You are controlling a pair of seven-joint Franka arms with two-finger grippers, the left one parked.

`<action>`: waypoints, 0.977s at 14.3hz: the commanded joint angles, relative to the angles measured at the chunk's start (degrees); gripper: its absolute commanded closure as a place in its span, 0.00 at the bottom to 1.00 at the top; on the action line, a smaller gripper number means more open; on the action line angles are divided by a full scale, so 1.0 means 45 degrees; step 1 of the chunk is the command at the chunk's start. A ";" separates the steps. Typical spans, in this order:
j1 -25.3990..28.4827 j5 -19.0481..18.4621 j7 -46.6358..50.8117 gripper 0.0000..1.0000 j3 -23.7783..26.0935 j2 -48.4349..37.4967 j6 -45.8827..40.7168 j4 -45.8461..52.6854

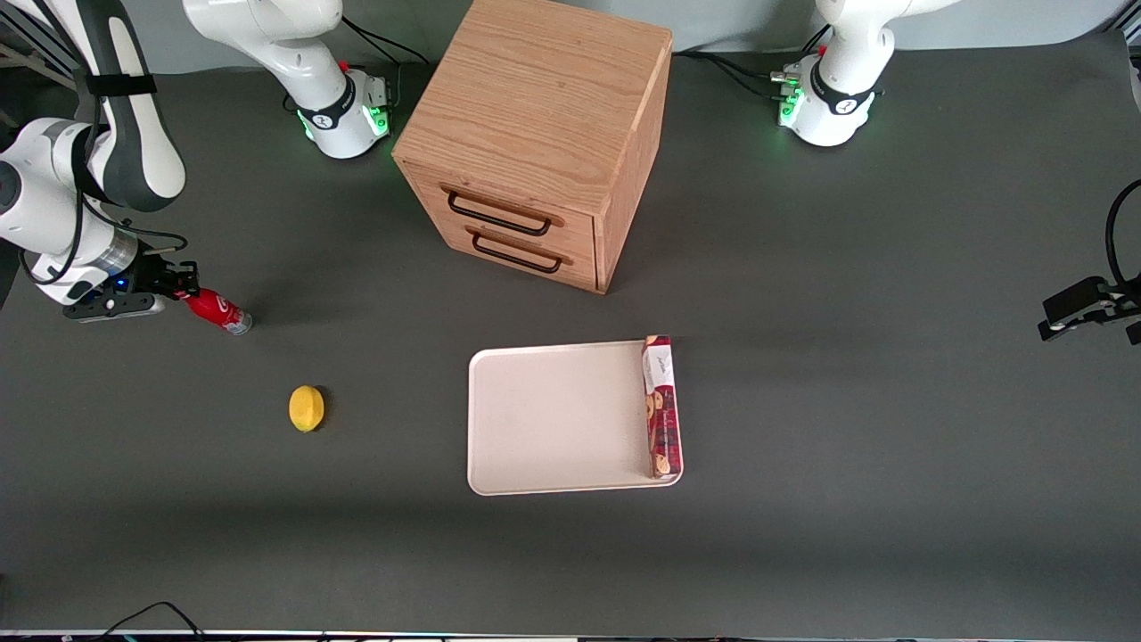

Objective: Place coke bottle on tray
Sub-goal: 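Close the right gripper on the bottle and lift it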

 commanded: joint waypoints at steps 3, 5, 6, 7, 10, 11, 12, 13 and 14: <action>0.0261 -0.0159 -0.0129 0.91 -0.0123 -0.0238 -0.0765 0.0679; 0.0319 0.0055 -0.0129 0.91 0.0052 -0.0337 -0.3200 0.2529; 0.0378 0.0346 -0.0129 0.91 0.0421 -0.0318 -0.4528 0.3796; 0.0378 0.0620 -0.0129 0.91 0.0695 -0.0260 -0.5876 0.5027; 0.0476 0.1011 0.0046 0.91 0.1592 -0.0006 -0.9276 0.8330; 0.0476 0.1168 0.0124 0.91 0.1944 0.0111 -1.0022 0.9288; 0.0476 0.1208 0.0260 0.92 0.2450 0.0267 -1.0784 1.0167; 0.0495 0.1267 0.0667 0.93 0.3094 0.0481 -1.1333 1.1124; 0.0515 0.1286 0.1290 0.93 0.3893 0.0773 -1.1764 1.2023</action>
